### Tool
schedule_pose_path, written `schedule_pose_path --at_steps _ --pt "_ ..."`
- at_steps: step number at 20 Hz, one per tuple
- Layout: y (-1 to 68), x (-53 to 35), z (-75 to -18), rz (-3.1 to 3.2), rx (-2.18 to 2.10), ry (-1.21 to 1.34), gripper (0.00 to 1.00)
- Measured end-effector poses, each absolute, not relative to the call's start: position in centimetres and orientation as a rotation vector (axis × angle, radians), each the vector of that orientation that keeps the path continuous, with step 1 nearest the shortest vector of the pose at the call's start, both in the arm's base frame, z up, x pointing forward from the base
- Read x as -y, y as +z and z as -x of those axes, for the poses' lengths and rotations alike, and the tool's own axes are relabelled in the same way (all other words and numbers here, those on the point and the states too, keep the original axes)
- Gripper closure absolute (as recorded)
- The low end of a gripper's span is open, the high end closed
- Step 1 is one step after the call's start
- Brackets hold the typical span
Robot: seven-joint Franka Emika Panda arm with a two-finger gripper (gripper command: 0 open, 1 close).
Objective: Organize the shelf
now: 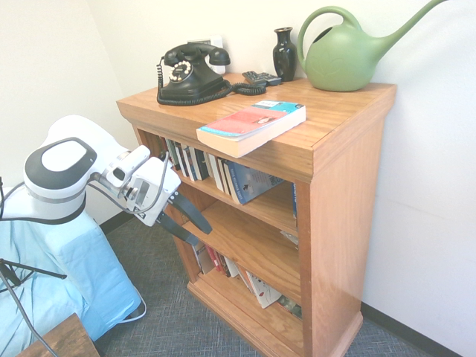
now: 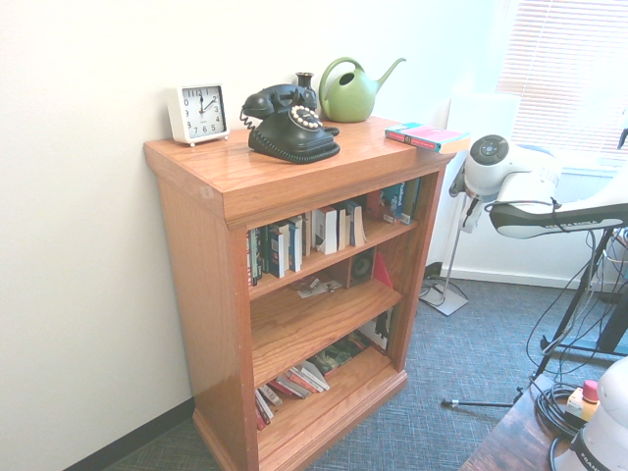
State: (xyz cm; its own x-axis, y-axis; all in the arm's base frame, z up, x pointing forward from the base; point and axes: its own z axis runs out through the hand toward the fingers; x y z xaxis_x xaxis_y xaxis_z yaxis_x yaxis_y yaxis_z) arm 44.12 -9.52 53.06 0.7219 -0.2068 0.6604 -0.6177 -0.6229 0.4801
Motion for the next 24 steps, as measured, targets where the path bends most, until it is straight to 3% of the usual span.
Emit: schedule_pose_path --at_steps 13,24 --pt "57.8 7.2 -47.4 -1.83 0.324 0.876 0.0" --pt "60.4 6.2 -51.5 -1.873 0.208 1.041 0.0"
